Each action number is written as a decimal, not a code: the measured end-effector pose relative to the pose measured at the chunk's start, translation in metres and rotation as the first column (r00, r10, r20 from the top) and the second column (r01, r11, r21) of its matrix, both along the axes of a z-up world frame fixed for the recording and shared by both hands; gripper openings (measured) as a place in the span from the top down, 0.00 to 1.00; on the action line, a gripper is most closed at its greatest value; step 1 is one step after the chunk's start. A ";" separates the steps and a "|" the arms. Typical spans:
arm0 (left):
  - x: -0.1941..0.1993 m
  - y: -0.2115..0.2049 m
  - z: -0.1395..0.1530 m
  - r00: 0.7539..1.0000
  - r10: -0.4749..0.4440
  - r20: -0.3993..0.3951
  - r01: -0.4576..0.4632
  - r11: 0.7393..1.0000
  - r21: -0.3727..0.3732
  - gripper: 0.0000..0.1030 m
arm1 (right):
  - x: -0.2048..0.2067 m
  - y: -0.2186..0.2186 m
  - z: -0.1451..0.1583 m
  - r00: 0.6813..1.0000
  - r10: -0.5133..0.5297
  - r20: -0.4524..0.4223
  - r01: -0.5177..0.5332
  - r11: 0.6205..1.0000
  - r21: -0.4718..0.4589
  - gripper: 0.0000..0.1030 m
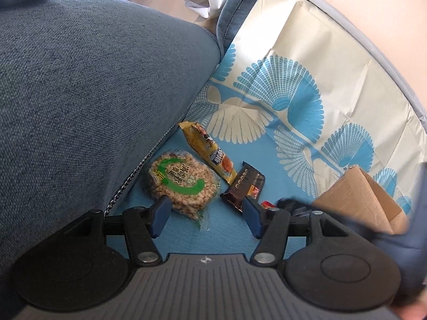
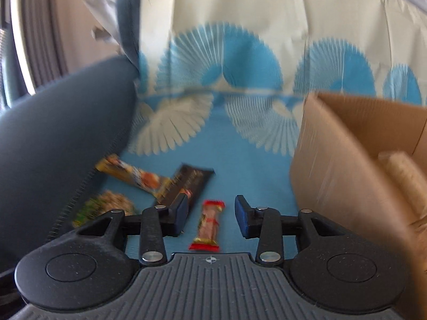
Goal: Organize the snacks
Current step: 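Move both tools back toward the remaining snacks beside the box, then grasp the small red-wrapped bar with the right tool while the left tool reaches the round rice-cracker pack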
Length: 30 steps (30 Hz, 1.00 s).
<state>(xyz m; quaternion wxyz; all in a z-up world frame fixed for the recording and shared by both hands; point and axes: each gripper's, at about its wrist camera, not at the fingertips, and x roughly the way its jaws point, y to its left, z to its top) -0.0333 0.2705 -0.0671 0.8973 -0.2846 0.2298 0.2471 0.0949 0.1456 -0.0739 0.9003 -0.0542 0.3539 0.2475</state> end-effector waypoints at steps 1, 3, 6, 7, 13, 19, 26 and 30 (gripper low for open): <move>0.001 0.000 -0.001 1.000 0.006 -0.001 -0.006 1.000 0.005 0.37 | 0.005 0.004 -0.010 1.000 0.010 -0.025 -0.010 1.000 -0.017 0.55; 0.002 0.000 -0.002 1.000 0.019 -0.003 -0.019 1.000 0.012 0.37 | 0.011 0.011 -0.024 0.998 0.032 -0.046 -0.034 0.998 -0.046 0.55; 0.006 0.000 -0.006 0.999 0.042 -0.015 -0.041 0.999 0.024 0.37 | 0.009 0.014 -0.031 0.998 0.057 -0.011 -0.058 0.996 -0.071 0.70; 0.008 0.000 -0.008 0.998 0.051 -0.023 -0.050 0.998 0.029 0.36 | 0.006 0.012 -0.031 0.998 0.063 0.002 -0.063 0.995 -0.073 0.82; 0.023 -0.005 -0.017 0.992 0.108 -0.065 -0.102 0.991 0.091 0.28 | -0.029 -0.014 -0.029 0.993 0.051 0.110 -0.042 0.996 -0.078 0.83; 0.043 -0.011 -0.026 0.985 0.120 -0.127 -0.099 0.983 0.154 0.16 | -0.056 -0.040 -0.033 0.980 0.052 0.193 -0.043 0.998 -0.051 0.83; 0.065 -0.006 -0.040 0.974 0.155 -0.162 -0.129 0.978 0.162 0.10 | -0.049 -0.045 -0.035 0.988 0.022 0.154 -0.019 1.000 -0.019 0.82; 0.075 -0.004 -0.042 0.968 0.183 -0.171 -0.155 0.973 0.169 0.07 | -0.049 -0.042 -0.037 0.988 0.043 0.147 -0.039 0.999 -0.030 0.82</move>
